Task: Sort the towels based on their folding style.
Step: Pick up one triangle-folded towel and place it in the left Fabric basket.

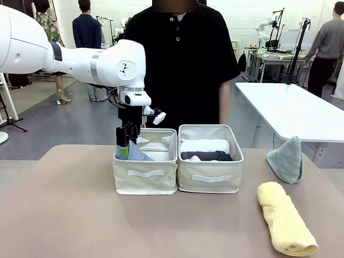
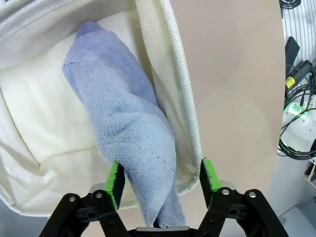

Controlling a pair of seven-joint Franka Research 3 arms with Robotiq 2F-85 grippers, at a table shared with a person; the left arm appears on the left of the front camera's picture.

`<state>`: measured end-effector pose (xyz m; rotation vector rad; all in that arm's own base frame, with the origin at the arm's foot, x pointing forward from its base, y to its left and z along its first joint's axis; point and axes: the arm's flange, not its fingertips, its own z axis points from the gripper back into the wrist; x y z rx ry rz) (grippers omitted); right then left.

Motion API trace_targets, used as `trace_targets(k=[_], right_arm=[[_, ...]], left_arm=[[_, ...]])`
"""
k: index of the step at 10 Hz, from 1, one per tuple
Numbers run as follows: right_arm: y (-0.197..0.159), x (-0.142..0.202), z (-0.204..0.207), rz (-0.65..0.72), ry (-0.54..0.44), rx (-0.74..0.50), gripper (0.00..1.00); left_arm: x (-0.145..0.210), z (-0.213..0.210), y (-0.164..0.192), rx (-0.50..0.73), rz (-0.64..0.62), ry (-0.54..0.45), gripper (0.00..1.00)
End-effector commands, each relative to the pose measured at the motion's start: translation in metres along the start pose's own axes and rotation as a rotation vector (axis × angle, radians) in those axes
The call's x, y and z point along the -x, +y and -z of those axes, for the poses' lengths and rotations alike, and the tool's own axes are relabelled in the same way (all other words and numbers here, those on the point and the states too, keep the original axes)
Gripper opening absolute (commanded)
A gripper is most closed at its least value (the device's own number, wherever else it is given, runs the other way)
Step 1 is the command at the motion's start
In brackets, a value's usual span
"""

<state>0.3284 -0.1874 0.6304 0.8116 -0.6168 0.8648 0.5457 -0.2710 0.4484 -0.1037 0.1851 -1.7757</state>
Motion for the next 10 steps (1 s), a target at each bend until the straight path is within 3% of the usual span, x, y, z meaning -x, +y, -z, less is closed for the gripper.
trace_targets(k=[1,3,5,7,8,10], right_arm=[[0.000,-0.001,0.000,-0.016,-0.018,-0.010,1.00],[0.000,-0.001,0.000,-0.016,-0.018,-0.010,1.00],[0.000,-0.001,0.000,-0.016,-0.018,-0.010,1.00],[0.000,-0.001,0.000,-0.016,-0.018,-0.010,1.00],[0.000,-0.001,0.000,-0.016,-0.018,-0.010,1.00],[0.000,-0.001,0.000,-0.016,-0.018,-0.010,1.00]], left_arm=[[0.001,0.004,-0.003,-0.002,0.012,-0.035,1.00],[0.007,-0.010,-0.008,-0.048,0.010,-0.059,1.00],[0.055,-0.092,-0.052,-0.272,-0.009,-0.153,1.00],[0.123,-0.138,-0.109,-0.393,-0.056,-0.200,1.00],[0.162,-0.141,-0.131,-0.420,-0.122,-0.207,1.00],[0.206,-0.130,-0.156,-0.397,-0.190,-0.314,1.00]])
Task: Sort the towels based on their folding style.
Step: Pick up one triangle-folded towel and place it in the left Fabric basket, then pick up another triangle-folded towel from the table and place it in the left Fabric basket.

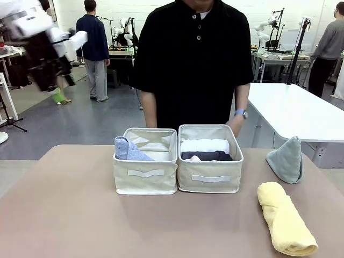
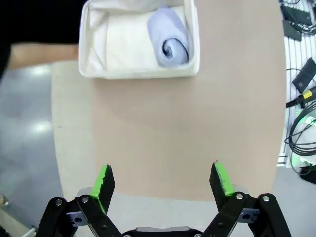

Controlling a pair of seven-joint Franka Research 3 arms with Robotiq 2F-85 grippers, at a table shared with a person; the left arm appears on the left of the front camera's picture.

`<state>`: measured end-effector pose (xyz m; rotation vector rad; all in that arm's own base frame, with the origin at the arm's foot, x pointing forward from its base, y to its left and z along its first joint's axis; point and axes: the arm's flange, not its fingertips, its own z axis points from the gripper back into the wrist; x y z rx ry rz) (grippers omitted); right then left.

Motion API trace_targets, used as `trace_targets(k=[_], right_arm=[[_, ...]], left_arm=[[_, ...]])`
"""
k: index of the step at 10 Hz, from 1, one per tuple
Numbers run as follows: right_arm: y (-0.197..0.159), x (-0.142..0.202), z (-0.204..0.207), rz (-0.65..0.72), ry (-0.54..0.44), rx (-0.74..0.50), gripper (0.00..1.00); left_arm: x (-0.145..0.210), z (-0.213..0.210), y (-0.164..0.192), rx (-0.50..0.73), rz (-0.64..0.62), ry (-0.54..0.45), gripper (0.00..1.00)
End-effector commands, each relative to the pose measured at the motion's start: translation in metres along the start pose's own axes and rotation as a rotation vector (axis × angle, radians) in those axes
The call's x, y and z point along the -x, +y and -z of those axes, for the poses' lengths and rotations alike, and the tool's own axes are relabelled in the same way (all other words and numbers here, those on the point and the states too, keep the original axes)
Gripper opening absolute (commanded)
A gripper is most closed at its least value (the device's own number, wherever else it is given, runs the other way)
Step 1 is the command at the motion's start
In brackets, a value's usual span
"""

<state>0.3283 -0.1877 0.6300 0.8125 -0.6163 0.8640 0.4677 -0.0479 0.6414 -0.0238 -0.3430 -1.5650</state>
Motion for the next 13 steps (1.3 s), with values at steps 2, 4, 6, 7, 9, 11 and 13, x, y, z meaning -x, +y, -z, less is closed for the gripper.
trace_targets(k=[2,4,6,7,9,11,13], right_arm=[[0.000,-0.001,0.001,-0.017,-0.017,-0.009,1.00],[0.000,-0.001,0.001,-0.017,-0.017,-0.009,1.00],[0.000,-0.001,0.001,-0.017,-0.017,-0.009,1.00],[0.000,-0.001,0.001,-0.017,-0.017,-0.009,1.00],[0.000,-0.001,0.001,-0.017,-0.017,-0.009,1.00],[0.000,-0.001,0.001,-0.017,-0.017,-0.009,1.00],[0.000,-0.001,0.001,-0.017,-0.017,-0.009,1.00]], left_arm=[[0.030,0.024,-0.027,0.028,-0.085,-0.043,1.00],[0.025,0.019,-0.033,0.044,-0.067,-0.014,1.00],[0.044,0.025,-0.025,0.050,-0.087,-0.022,1.00],[0.044,0.025,-0.025,0.050,-0.087,-0.022,1.00],[0.044,0.025,-0.025,0.050,-0.087,-0.022,1.00],[0.044,0.025,-0.025,0.050,-0.087,-0.022,1.00],[0.044,0.025,-0.026,0.054,-0.087,-0.024,1.00]])
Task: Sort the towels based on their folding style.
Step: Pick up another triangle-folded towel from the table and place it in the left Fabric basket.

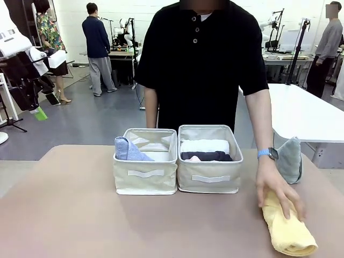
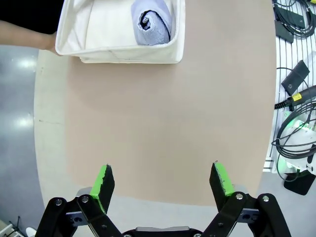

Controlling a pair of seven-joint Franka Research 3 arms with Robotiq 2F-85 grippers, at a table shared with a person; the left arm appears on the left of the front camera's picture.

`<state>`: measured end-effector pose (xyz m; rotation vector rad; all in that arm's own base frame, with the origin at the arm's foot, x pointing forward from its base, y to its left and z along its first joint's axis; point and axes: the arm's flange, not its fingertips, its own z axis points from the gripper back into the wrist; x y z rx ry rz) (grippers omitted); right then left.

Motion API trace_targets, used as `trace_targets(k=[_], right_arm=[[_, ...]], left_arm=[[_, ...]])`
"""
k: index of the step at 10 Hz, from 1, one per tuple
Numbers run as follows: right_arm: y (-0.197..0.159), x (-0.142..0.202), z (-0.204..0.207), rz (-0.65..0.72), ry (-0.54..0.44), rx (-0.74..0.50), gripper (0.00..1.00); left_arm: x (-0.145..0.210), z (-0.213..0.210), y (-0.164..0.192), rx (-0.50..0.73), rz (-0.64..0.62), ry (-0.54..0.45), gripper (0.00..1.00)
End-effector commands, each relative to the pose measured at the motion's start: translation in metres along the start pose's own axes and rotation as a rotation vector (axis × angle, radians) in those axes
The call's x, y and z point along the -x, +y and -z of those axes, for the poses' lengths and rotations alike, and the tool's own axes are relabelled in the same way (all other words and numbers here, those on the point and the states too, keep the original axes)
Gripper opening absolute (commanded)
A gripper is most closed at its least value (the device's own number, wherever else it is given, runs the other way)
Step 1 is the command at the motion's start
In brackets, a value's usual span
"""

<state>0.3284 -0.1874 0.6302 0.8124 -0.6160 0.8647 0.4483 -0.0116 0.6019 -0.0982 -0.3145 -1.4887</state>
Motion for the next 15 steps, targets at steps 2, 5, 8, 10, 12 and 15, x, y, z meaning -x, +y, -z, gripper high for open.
trace_targets(k=[2,5,8,10,12,15], right_arm=[[0.000,-0.001,0.000,-0.017,-0.018,-0.009,1.00],[0.000,-0.001,0.000,-0.017,-0.018,-0.009,1.00],[0.000,-0.001,0.000,-0.017,-0.018,-0.009,1.00],[0.000,-0.001,0.000,-0.017,-0.018,-0.009,1.00],[0.000,-0.001,0.000,-0.017,-0.018,-0.009,1.00],[0.000,-0.001,0.000,-0.017,-0.018,-0.009,1.00]], left_arm=[[0.039,-0.015,0.019,-0.017,-0.115,-0.199,1.00],[0.135,-0.041,0.025,-0.046,-0.255,-0.523,1.00],[0.210,-0.061,0.023,-0.008,-0.161,-0.807,1.00],[0.237,-0.050,0.020,-0.054,-0.125,-0.784,1.00],[0.256,-0.035,0.014,-0.098,-0.111,-0.741,1.00],[0.261,-0.030,0.009,-0.114,-0.128,-0.823,1.00]])
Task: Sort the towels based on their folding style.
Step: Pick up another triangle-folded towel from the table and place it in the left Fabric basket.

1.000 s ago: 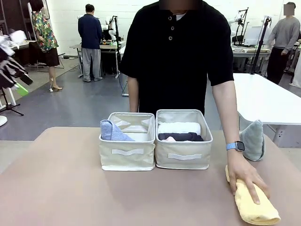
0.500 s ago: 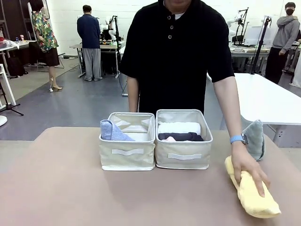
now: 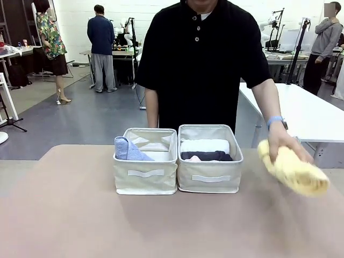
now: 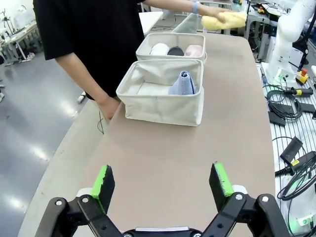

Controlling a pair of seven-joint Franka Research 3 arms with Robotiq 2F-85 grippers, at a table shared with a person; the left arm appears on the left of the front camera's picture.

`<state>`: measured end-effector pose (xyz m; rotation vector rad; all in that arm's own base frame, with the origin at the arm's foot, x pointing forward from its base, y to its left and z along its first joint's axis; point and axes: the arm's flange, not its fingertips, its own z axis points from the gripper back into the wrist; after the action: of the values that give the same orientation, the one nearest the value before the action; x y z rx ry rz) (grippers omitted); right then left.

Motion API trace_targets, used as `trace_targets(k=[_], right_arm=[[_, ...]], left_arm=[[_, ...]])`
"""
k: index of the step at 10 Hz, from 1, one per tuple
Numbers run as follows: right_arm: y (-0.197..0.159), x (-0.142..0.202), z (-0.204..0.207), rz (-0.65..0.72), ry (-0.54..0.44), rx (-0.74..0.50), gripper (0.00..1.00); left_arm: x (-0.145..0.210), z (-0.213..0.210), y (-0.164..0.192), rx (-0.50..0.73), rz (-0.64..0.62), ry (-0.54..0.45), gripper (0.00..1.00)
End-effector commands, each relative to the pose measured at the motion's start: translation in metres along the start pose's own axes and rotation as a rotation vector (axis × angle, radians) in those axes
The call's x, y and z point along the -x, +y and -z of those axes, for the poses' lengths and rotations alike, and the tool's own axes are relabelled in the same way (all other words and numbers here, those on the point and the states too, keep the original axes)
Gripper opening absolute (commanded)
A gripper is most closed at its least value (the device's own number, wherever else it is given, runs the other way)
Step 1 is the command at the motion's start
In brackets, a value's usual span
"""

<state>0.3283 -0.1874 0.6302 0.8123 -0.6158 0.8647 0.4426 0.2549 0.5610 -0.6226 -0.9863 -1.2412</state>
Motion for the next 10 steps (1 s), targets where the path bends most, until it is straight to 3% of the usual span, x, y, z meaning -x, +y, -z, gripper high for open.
trace_targets(k=[1,3,5,7,9,10], right_arm=[[0.000,-0.001,0.000,-0.017,-0.018,-0.009,1.00],[0.000,0.000,0.000,0.000,0.000,0.000,1.00],[0.023,-0.040,0.060,-0.059,0.264,0.044,1.00],[0.016,-0.061,0.138,-0.058,0.473,0.115,1.00],[-0.004,-0.065,0.201,-0.011,0.618,0.217,1.00],[-0.014,-0.065,0.219,0.025,0.635,0.285,1.00]], left_arm=[[-0.001,0.001,0.001,0.005,0.002,0.007,1.00],[-0.001,0.001,0.001,0.005,0.002,0.007,1.00],[-0.001,0.001,0.001,0.005,0.002,0.007,1.00],[-0.001,0.001,0.001,0.005,0.002,0.007,1.00],[-0.001,0.001,0.001,0.005,0.002,0.007,1.00],[-0.001,0.001,0.001,0.005,0.002,0.007,1.00]])
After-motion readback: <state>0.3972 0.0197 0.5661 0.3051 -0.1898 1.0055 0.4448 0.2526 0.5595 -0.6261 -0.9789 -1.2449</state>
